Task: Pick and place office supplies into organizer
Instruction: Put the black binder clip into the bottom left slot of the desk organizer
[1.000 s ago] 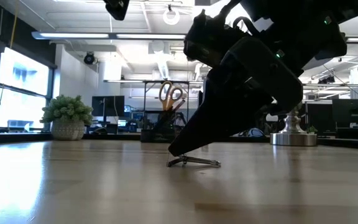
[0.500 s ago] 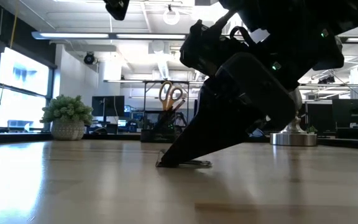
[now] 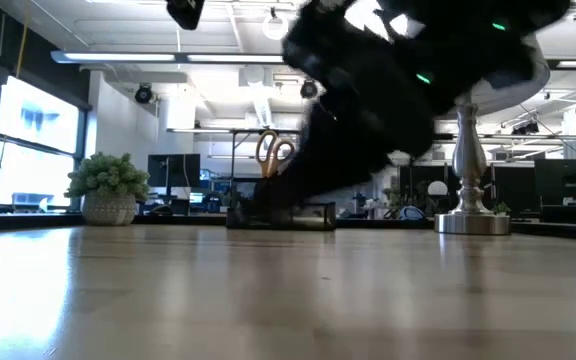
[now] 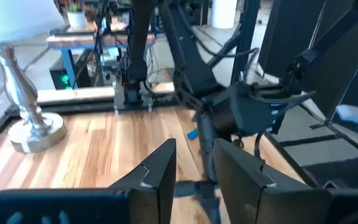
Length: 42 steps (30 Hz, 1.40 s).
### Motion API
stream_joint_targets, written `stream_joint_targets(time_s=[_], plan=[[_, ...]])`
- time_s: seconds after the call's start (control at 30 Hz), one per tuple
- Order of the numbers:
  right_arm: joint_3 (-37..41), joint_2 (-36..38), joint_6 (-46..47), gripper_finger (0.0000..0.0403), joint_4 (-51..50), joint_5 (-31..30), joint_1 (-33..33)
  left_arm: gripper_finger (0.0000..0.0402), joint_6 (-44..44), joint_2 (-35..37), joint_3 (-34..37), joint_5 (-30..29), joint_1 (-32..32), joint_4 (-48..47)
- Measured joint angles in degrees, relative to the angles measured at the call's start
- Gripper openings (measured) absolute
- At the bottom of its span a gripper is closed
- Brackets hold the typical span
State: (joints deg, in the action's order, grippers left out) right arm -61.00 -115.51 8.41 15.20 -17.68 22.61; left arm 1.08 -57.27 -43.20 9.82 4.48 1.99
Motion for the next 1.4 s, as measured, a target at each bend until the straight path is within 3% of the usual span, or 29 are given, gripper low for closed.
stream_joint_targets(time_s=[0.27, 0.43, 0.73, 1.07, 1.4], plan=[[-2.87, 3.77, -13.45, 0.0138, 2.02, -5.63, -10.42, 0.0097, -0.02, 7.31, 0.00, 0.00, -0.01, -5.48], [-7.76, 3.11, -16.42, 0.0139, 1.93, 4.32, -22.35, 0.0097, 0.00, 9.99, 0.00, 0.00, -0.01, -8.28], [-16.22, 2.75, -25.22, 0.0140, -3.16, 12.10, -37.70, 0.0097, 1.70, 9.94, 0.00, -0.06, -0.01, -9.67], [-18.86, -0.30, -29.27, 0.0140, -2.96, 19.55, -44.07, 0.0097, 2.33, 11.60, -0.02, -0.24, 0.00, -9.42], [-18.82, -2.37, -29.35, 0.0156, -0.62, 19.75, -46.16, 0.0097, 2.62, 12.08, -0.02, -0.44, 0.00, -9.96]])
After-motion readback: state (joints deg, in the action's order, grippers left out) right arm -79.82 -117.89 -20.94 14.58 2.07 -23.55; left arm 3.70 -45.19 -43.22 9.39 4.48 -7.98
